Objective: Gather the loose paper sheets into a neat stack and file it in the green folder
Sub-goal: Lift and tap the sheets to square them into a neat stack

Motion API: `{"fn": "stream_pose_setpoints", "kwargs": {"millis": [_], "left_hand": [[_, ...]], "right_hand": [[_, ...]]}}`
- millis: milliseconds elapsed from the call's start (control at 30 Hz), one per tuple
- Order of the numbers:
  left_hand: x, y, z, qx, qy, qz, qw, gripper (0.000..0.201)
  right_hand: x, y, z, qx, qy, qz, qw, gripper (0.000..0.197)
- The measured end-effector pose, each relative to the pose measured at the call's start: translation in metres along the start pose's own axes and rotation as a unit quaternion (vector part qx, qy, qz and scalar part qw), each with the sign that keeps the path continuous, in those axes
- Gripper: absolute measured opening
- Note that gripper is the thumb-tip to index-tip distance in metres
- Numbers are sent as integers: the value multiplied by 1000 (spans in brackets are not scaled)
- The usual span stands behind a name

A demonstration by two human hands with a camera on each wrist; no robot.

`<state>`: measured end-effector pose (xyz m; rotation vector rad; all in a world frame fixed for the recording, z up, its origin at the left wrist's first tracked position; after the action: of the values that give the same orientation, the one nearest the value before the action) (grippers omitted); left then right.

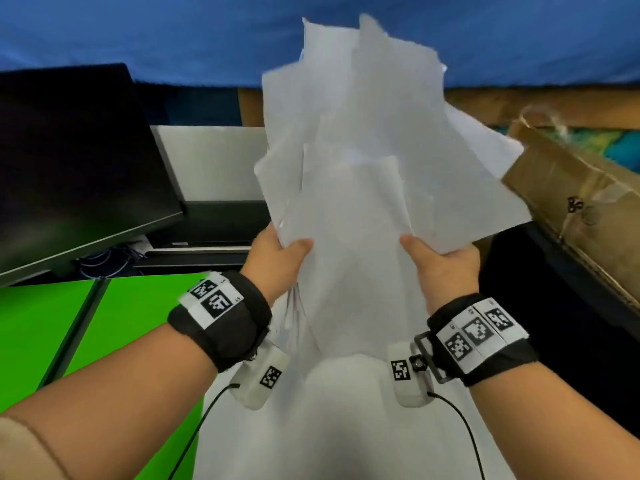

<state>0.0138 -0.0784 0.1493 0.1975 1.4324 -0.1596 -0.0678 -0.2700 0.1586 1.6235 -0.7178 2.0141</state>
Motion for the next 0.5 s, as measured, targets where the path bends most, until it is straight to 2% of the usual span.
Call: {"fn": "stream_pose_setpoints", "kwargs": {"millis": [100,167,200,300,367,400,467,500], "left_hand": [[5,2,-3,-10,10,-37,999,24],[4,12,-5,-6,-5,-71,997,23],[3,19,-6,-1,-23,-76,997,22],[3,36,-9,32,-63,-84,994,36],[7,37,-5,60,-42,-84,994,47],[8,34,-3,66,-28,-74,995,48],[8,24,0,60,-14,-30,998,41],[5,19,1,54,-13,-7,998,35]], "right_hand": [[-1,4,1,-19,-7,5,1000,21],[3,16,3,-28,8,20,999,15],[4,23,5,-21,18,32,999,24],[-2,41,18,94,1,45,995,62],[-13,43,23,145,-58,38,987,92],[-18,42,26,161,-76,40,983,101],[-20,33,26,151,-92,22,984,107],[-20,28,25,136,-92,13,986,100]]}}
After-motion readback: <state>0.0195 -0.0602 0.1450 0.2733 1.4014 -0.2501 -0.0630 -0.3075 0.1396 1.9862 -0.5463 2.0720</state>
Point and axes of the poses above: each hand's wrist, its own z-axis towards the middle knuckle, its own y-axis out of the back of the hand, x = y × z, the point moved 3 cm from there along z, towards the middle knuckle, and after that the axes turned 2 degrees about x, right-handed, at the moved point
